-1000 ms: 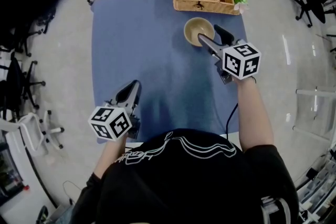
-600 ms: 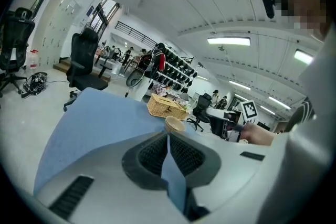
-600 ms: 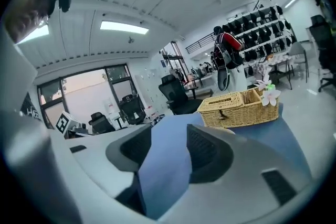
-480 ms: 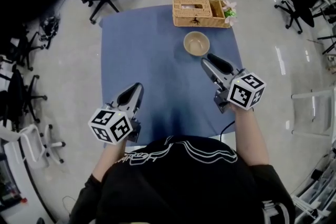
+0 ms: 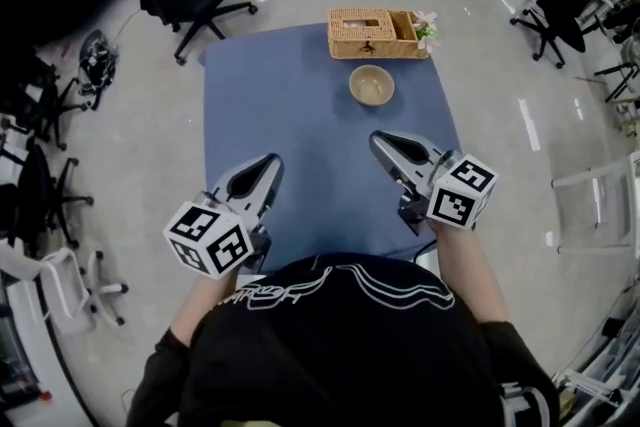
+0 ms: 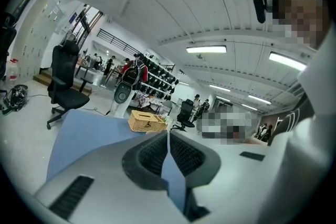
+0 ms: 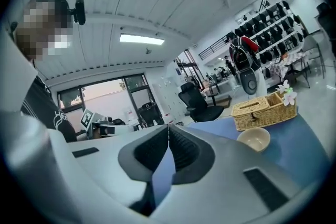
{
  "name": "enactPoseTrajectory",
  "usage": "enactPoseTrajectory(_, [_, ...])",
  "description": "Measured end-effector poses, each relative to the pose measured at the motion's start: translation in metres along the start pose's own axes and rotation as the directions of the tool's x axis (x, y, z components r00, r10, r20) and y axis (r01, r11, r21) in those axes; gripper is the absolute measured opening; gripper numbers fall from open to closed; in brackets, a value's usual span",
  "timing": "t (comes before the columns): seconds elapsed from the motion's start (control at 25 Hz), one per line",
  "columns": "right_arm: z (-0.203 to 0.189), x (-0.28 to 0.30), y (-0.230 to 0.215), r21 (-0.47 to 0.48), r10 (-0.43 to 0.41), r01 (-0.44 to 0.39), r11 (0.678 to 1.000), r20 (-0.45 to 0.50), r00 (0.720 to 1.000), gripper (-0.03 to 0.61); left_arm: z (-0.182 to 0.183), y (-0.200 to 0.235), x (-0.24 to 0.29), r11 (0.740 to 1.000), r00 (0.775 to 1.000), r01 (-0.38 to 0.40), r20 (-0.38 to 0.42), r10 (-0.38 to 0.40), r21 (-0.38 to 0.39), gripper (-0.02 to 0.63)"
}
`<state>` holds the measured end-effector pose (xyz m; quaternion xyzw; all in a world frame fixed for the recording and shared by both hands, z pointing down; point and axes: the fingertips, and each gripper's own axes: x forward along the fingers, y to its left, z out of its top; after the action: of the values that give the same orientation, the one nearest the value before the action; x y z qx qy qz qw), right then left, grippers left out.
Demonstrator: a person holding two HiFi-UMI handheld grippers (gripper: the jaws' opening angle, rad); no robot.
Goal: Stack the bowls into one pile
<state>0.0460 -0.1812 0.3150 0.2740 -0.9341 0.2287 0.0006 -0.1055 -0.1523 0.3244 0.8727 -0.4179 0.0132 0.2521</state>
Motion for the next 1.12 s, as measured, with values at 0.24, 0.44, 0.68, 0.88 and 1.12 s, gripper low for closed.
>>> enactPoseTrajectory(0.24, [0.002, -0.008, 0.051, -0.13, 0.019, -0.017, 0.991, 0.015, 1.0, 0.026, 0.014, -0.025, -0.017, 0.996, 0.997, 0.071, 0.012, -0.072, 0.057, 0.034])
enactPoseTrajectory(0.44, [-0.008, -0.01, 0.072, -0.116, 0.032, -0.026, 0.993, 0.046, 0.998, 0.026, 0.012, -0.033, -0.028, 0.99, 0.994, 0.111, 0.013, -0.113, 0.081, 0.034])
enactPoseTrajectory(0.68, [-0.017, -0.01, 0.083, -0.088, -0.009, 0.014, 0.996, 0.056, 0.998, 0.026, 0.008, -0.035, -0.043, 0.986, 0.99, 0.143, 0.004, -0.144, 0.091, 0.034])
enactPoseTrajectory(0.88, [-0.025, -0.007, 0.094, -0.091, -0.031, 0.037, 0.995, 0.065, 0.997, 0.026, 0.005, -0.03, -0.055, 0.983, 0.988, 0.152, 0.005, -0.154, 0.101, 0.034])
enactPoseTrajectory(1.12, [-0.034, -0.008, 0.095, -0.07, -0.049, 0.054, 0.996, 0.074, 0.996, 0.026, -0.001, -0.029, -0.059, 0.983, 0.988, 0.155, -0.006, -0.155, 0.103, 0.034])
